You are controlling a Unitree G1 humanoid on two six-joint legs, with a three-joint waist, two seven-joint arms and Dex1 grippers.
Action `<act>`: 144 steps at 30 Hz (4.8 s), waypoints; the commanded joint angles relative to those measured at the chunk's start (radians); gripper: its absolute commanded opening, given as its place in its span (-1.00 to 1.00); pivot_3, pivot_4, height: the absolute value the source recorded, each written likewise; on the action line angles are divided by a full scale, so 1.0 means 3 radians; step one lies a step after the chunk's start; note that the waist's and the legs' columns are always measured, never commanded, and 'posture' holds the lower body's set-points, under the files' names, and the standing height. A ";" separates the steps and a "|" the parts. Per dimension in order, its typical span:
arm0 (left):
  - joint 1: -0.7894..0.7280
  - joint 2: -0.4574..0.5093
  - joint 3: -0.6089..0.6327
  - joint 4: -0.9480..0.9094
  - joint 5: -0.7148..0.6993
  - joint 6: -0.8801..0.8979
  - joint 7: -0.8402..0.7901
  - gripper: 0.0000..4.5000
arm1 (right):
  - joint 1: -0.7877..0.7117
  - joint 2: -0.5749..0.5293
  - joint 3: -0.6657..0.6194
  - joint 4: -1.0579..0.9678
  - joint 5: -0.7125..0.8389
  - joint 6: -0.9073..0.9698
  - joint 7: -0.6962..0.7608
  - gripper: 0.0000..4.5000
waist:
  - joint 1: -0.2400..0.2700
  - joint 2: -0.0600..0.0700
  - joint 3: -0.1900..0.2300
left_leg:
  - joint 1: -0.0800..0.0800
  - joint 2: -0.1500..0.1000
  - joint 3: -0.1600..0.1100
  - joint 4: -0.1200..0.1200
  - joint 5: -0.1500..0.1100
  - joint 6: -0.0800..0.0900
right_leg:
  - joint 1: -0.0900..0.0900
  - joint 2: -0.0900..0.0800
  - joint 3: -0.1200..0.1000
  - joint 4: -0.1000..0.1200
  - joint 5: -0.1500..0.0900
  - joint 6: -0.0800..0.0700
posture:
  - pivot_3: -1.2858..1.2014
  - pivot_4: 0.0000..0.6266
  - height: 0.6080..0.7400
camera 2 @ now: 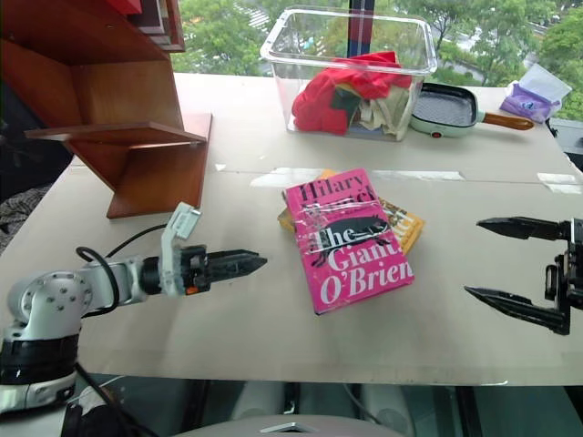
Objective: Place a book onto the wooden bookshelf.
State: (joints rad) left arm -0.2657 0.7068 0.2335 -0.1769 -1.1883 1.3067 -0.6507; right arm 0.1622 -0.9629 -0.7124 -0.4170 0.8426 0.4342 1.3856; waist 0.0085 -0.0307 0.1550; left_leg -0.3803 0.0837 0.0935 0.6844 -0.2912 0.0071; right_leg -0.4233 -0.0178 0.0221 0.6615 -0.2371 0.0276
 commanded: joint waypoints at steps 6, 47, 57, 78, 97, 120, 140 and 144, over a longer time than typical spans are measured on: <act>-0.0290 -0.0444 0.0186 0.0707 -0.0652 0.0712 0.0849 1.00 | -0.0362 -0.0288 0.0223 0.0382 -0.0052 -0.0121 0.0355 0.96 | 0.0014 0.0002 0.0000 | -0.0003 -0.0001 -0.0010 -0.0001 0.0000 0.0000 | 0.0000 0.0000 -0.0005 -0.0001 0.0001 0.0003 | 0.03 -0.52 0.60; -0.0467 -0.0737 0.0272 0.0087 -0.0648 -0.0526 0.1064 -0.71 | -0.0127 -0.0092 0.0155 -0.0075 0.0015 0.0062 -0.0117 1.00 | -0.0039 0.0001 0.0001 | -0.0002 -0.0033 -0.0082 0.0002 0.0001 -0.0001 | 0.0020 -0.0008 -0.0022 -0.0002 -0.0001 -0.0001 | 0.03 -0.52 0.60; -0.1802 0.0279 -0.0520 -0.0728 0.1171 -0.1726 0.0211 -0.71 | -0.0727 0.0045 0.0674 0.0360 -0.0190 -0.0208 -0.0178 1.00 | 0.0021 -0.0008 0.0012 | -0.0009 -0.0043 -0.0079 0.0003 0.0001 -0.0001 | 0.0026 -0.0001 -0.0001 -0.0021 -0.0003 0.0009 | 0.03 -0.52 0.60; -0.2713 0.2094 -0.1247 -0.0131 0.4010 -0.2972 -0.1453 -0.71 | -0.1471 0.0381 0.0964 0.0914 -0.0201 -0.0528 -0.0207 1.00 | -0.0009 0.0005 0.0037 | -0.0017 -0.0039 -0.0070 -0.0004 0.0001 0.0000 | -0.0003 0.0008 0.0016 -0.0010 0.0001 0.0022 | 0.03 -0.52 0.60; -0.1905 0.2518 -0.1197 0.0801 0.4912 -0.3426 -0.1363 -0.71 | -0.1821 0.0509 0.0865 0.1164 -0.0060 -0.0573 -0.0144 1.00 | -0.0042 0.0009 0.0047 | -0.0049 -0.0034 -0.0063 0.0002 0.0001 0.0000 | -0.0039 0.0007 0.0014 0.0003 0.0001 0.0022 | 0.03 -0.52 0.60; -0.2296 0.2234 0.0053 -0.0149 0.1902 -0.1554 -0.2173 0.55 | -0.1502 0.0346 0.0740 0.0689 0.0066 -0.0250 -0.0546 1.00 | 0.0002 0.0008 0.0046 | -0.0056 -0.0034 -0.0062 0.0011 0.0002 -0.0001 | -0.0040 0.0003 0.0011 0.0008 0.0002 0.0024 | 0.03 -0.52 0.60; 0.0591 0.0173 -0.0113 -0.1260 0.1844 -0.2046 -0.0682 0.55 | 0.0231 0.0385 0.0170 0.0433 -0.0662 -0.0498 -0.0736 1.00 | 0.0002 0.0026 0.0015 | -0.0033 -0.0040 -0.0073 0.0010 0.0001 -0.0001 | -0.0022 0.0008 0.0025 0.0007 0.0003 0.0022 | 0.03 -0.52 0.60; 0.1130 0.0263 0.0088 -0.0886 0.2086 -0.2472 -0.0894 0.55 | 0.0594 0.0443 0.0120 0.0541 -0.0962 -0.0738 -0.0757 1.00 | 0.0011 0.0024 0.0012 | -0.0022 -0.0040 -0.0070 0.0009 0.0000 0.0001 | -0.0015 0.0008 0.0026 0.0006 0.0002 0.0021 | 0.03 -0.52 0.60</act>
State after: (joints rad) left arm 0.0650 0.7751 0.2101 -0.4640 -0.5852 0.6268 -0.8963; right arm 0.3321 -0.8309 -0.6297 -0.2525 0.5816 0.2557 1.1659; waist 0.0117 -0.0234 0.1585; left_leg -0.3845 0.0717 0.0728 0.6867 -0.2912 0.0076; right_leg -0.4255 -0.0155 0.0301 0.6633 -0.2389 0.0305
